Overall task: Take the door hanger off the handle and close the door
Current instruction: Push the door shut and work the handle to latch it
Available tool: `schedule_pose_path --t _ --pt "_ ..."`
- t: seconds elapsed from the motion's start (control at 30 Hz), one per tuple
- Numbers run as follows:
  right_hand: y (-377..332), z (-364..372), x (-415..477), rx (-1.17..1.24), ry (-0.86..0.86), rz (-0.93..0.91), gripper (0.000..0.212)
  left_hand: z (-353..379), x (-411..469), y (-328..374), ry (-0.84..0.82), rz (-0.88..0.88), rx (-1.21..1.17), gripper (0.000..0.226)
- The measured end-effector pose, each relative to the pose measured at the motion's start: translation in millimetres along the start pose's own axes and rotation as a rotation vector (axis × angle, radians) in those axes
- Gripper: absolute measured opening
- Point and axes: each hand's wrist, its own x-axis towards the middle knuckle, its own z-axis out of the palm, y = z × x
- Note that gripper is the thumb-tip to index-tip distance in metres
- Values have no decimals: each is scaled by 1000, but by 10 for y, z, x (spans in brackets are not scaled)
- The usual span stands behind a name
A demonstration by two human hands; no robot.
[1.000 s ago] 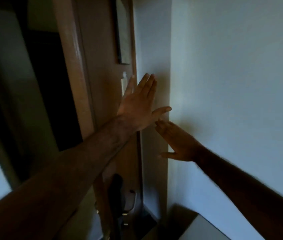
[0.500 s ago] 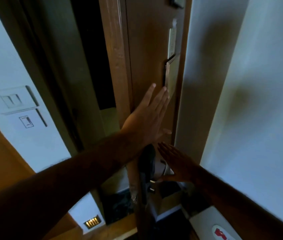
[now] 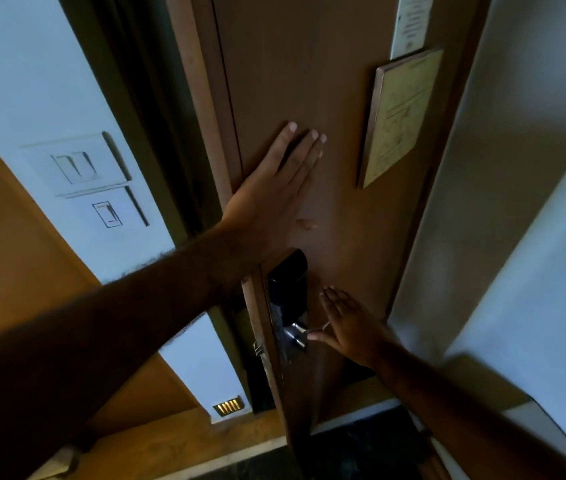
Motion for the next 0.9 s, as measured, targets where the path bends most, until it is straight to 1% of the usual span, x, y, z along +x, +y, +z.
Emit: schedule_pose_path --t 0.1,0.2,0.37,0.5,0.73,0.9 --pt "-252 137 463 89 -14 55 110 526 -64 -87 7 -15 -11 100" --pt "-479 257 908 143 8 137 108 1069 -55 -168 64 -50 -16 97" --pt "-742 338 1773 89 13 214 101 2057 83 -361 194 -134 -14 93" --pt "-842 386 2432 50 -15 273 113 2696 272 -336 257 -270 -87 94" --pt "-871 507 3339 -22 -21 322 119 3457 707 -193 287 -493 -203 93" --pt "-903 508 3665 -43 -51 346 122 3734 879 -196 286 -549 -217 93"
